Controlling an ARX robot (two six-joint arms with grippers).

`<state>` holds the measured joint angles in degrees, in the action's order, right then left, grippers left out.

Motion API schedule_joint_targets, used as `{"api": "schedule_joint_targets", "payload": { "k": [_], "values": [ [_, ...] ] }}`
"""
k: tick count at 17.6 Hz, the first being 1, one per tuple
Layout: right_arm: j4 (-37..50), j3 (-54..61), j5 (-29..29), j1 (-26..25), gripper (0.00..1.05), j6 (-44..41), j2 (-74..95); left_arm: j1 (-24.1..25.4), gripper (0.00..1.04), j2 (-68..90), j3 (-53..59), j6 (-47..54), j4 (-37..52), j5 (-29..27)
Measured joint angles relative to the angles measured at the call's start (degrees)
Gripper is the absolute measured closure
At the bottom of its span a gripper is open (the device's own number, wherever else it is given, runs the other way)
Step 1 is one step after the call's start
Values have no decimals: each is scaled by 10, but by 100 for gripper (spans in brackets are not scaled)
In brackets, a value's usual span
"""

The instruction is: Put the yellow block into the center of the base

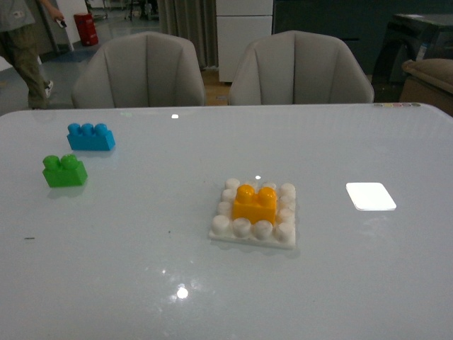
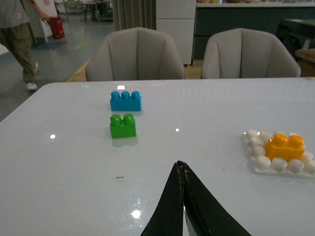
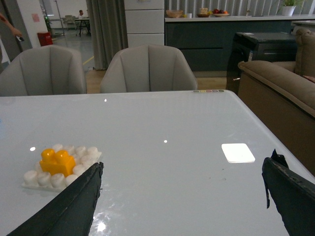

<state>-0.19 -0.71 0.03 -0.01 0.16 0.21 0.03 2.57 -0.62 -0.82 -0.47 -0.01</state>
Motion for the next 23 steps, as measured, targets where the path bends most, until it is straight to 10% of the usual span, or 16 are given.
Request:
{"api": "schedule_joint_targets", "payload": {
  "k": [9,19,23],
  "values": [
    [0,0,0,0,6,0,0,0,101,-20,0,0,3,0],
    [0,0,0,0,6,0,0,0,5,-21,0,1,3,0],
    [0,0,0,0,6,0,0,0,7,-21,0,0,3,0]
  ]
}}
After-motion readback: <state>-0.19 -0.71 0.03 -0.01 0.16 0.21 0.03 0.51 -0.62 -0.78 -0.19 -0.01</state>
